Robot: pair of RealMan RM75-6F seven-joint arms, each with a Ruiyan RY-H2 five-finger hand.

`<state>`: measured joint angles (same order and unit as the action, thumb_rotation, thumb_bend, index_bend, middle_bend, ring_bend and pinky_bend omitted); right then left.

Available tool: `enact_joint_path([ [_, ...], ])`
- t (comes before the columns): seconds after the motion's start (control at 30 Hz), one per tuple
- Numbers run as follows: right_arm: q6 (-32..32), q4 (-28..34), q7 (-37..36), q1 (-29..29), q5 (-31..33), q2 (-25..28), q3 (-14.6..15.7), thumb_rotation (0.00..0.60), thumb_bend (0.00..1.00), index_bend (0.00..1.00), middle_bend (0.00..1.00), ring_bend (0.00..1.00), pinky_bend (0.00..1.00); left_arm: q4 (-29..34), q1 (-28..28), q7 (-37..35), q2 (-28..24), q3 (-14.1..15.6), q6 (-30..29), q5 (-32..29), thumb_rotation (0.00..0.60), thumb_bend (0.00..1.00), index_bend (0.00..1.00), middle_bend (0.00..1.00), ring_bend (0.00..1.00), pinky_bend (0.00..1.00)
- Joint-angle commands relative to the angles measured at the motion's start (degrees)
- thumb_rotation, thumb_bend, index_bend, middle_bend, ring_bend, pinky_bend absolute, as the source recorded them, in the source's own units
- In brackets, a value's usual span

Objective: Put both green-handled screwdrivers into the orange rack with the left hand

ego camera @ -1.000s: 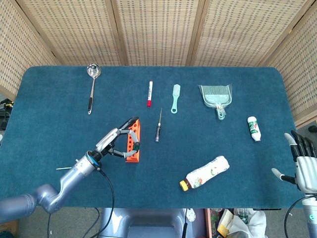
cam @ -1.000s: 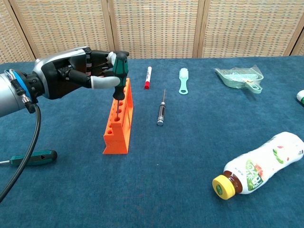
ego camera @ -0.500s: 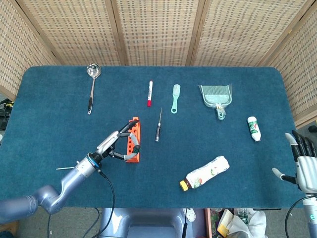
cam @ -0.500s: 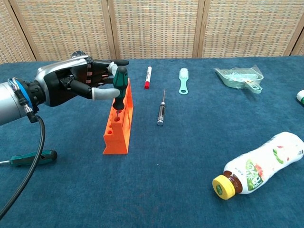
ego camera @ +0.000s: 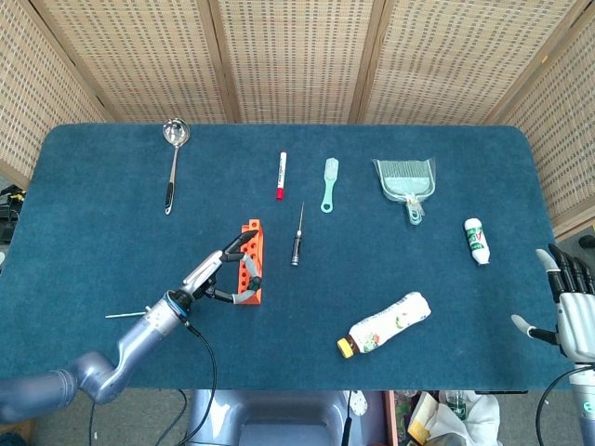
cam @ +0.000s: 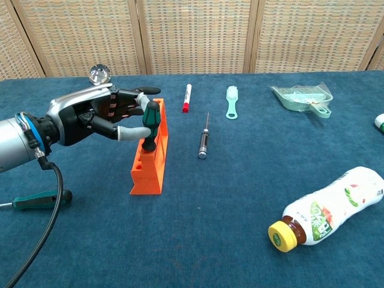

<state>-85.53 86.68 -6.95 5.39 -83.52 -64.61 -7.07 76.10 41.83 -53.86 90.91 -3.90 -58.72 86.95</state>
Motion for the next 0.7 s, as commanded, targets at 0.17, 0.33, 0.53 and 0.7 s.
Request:
enact_joint_path([
  [0.17,0.05,0.02,0.06,0.01,0.03,0.00,0.01,0.600,0.00,0.00,0.00,0.00,0.00,-0.61,-0.18,-0.06,0.30,0.06,-0.17,0.17,0.600,0.41,0.56,0.00,0.00,0.00],
  [0.33,0.04,0.10,0.09,0.01,0.09,-0.04,-0.01,0.600,0.00,0.00,0.00,0.00,0.00,-0.93,-0.43,-0.14,-0.31,0.64,-0.62,1.08,0.600,0.41,0.36,0.00,0.00,0.00],
  [0.53,-0.05,0.20,0.26,-0.01,-0.02,-0.12,0.04,0.600,0.00,0.00,0.00,0.00,0.00,-0.10,-0.84,-0.52,-1.61,0.98,-1.29,1.61,0.600,0.27,0.23,0.00,0.00,0.00],
  [0.7,-0.24,0.41,0.31,-0.11,-0.18,-0.06,0.12,0.600,0.00,0.00,0.00,0.00,0.00,1.59,-1.76,-0.98,-3.90,1.34,-3.34,2.63,0.600,0.15,0.16,0.00,0.00,0.00],
])
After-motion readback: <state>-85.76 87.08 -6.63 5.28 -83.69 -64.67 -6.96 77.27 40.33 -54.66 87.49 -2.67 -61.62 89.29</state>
